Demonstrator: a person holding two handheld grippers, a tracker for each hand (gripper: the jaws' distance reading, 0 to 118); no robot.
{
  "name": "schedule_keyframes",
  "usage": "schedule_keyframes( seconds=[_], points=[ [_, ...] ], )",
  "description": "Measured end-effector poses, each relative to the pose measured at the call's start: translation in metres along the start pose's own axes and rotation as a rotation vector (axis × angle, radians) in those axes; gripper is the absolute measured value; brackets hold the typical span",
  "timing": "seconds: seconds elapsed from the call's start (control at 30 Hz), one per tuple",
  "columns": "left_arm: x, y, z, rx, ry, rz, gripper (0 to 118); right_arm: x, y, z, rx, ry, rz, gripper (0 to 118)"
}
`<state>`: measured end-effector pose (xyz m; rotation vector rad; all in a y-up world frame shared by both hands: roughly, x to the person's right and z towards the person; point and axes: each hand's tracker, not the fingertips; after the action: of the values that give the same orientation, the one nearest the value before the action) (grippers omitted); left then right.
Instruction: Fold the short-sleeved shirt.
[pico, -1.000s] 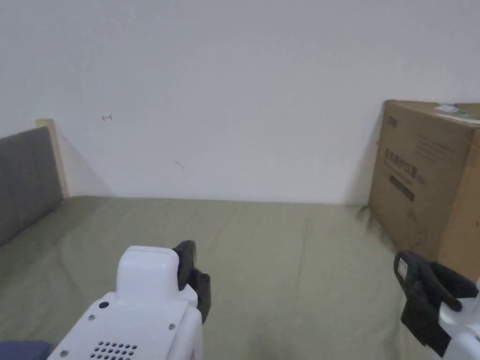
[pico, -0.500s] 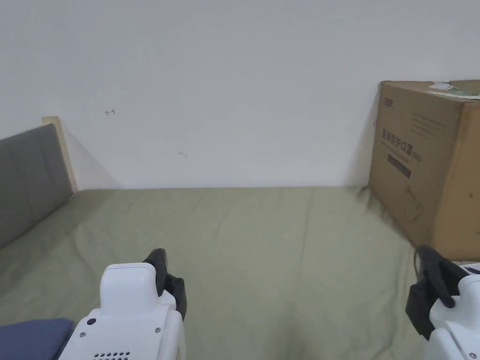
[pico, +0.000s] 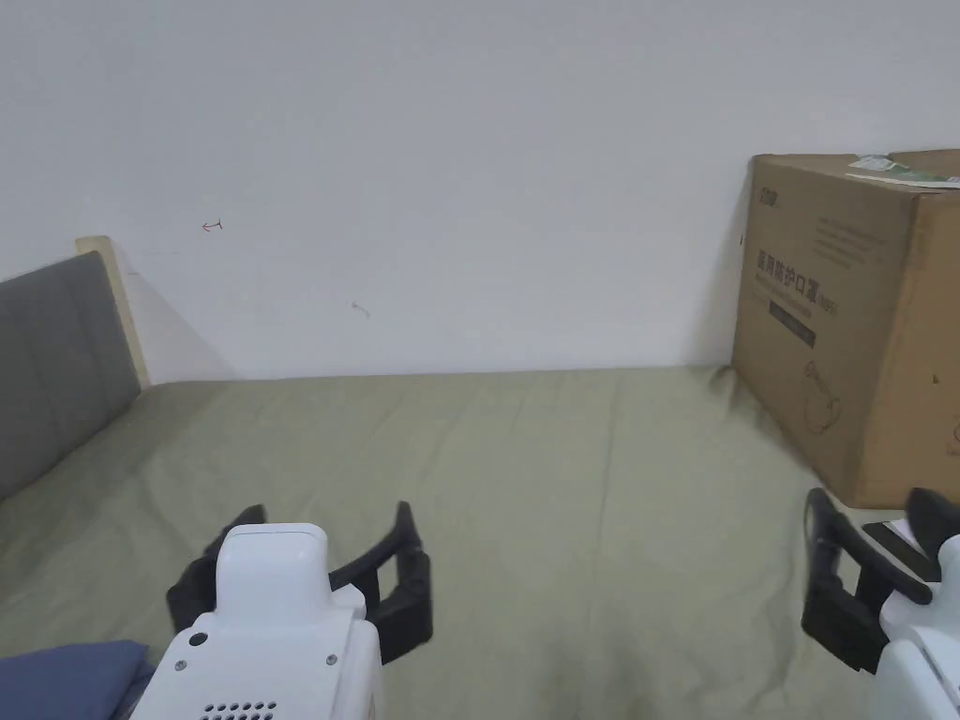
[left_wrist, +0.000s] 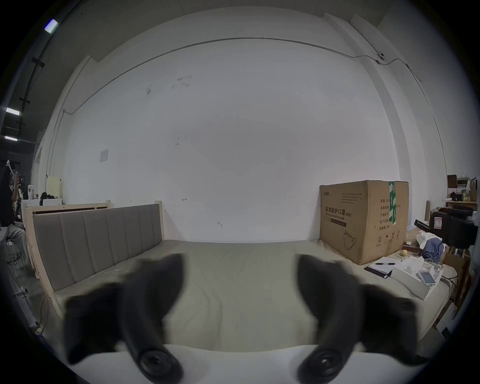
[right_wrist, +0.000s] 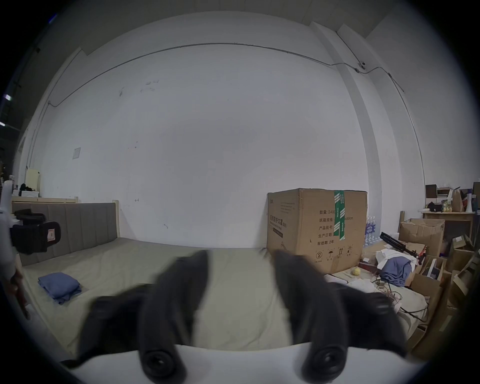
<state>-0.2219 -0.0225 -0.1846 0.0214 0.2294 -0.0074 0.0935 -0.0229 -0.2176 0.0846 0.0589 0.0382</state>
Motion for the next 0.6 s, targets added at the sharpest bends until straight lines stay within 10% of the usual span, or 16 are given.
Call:
schedule_keyframes(
  seconds=[0.1, 0.6],
  points=[
    [-0.001, -0.002, 0.003, 0.017, 0.027, -0.018, 118, 0.000, -0.001, 0.000, 0.006, -0.009, 0.003, 118],
    [-0.009, 0.006, 0.003, 0.019, 0.024, -0.014, 118, -0.010, -0.005, -0.002, -0.010, 0.007, 0.050, 118]
  ],
)
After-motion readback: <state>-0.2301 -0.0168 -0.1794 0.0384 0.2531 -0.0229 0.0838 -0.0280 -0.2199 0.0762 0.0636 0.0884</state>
